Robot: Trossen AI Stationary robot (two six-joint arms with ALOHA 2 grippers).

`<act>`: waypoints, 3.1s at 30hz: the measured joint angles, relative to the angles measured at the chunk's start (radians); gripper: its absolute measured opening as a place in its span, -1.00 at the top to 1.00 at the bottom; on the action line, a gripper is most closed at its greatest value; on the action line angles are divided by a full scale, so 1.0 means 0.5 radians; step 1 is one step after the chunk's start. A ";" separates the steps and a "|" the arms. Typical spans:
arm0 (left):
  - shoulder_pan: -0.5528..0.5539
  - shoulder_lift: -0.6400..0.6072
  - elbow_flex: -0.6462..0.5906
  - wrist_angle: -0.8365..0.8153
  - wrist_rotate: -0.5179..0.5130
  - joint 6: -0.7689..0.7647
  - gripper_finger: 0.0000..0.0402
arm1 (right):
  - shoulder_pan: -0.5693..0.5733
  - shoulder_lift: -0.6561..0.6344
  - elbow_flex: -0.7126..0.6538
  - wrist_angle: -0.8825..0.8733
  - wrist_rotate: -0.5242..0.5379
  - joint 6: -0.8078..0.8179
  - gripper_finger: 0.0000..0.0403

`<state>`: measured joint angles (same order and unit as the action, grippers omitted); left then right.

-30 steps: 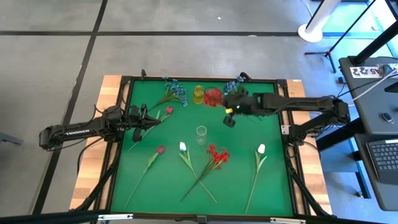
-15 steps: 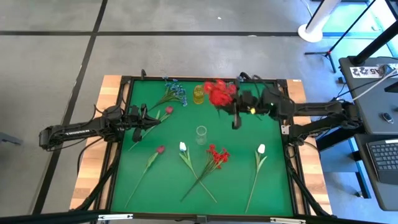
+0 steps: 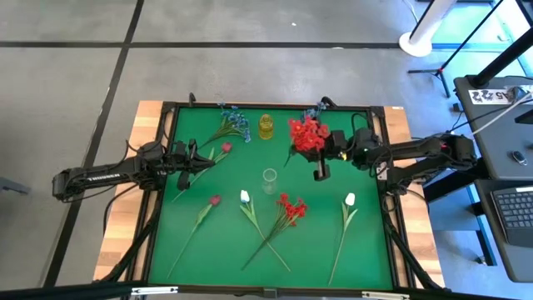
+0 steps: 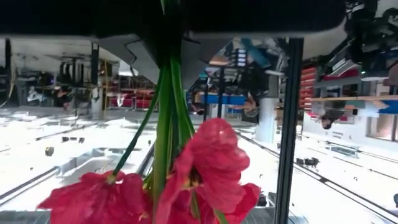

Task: Sort flowers into vase by color
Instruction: Put the top red flowers into the transparent vase, then put the top dark red flower into the transparent vase

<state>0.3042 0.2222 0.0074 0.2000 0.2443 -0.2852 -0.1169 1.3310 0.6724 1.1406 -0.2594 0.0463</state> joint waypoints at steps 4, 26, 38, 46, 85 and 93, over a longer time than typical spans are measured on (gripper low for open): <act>0.000 0.000 0.000 0.000 0.000 0.000 1.00 | -0.001 0.103 0.000 0.138 -0.059 0.071 0.92; 0.000 0.000 0.000 0.000 0.000 0.000 1.00 | -0.002 0.667 0.176 0.393 0.003 0.193 0.91; 0.000 0.000 0.000 -0.001 0.000 0.000 1.00 | -0.002 0.669 0.176 0.023 0.063 0.171 0.72; 0.001 0.000 0.000 0.000 0.000 0.000 1.00 | -0.002 0.653 0.175 -0.147 0.045 0.216 0.11; 0.001 0.000 0.000 -0.001 0.000 0.000 1.00 | -0.002 -0.796 0.175 -2.370 0.561 0.007 -0.37; 0.000 0.000 0.000 0.081 0.002 -0.041 1.00 | 0.000 -0.995 0.175 -2.736 0.494 0.173 -0.37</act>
<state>0.3042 0.2222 0.0074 0.2403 0.2455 -0.3058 -0.1169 0.8333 0.7597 -0.2273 -0.0122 0.1327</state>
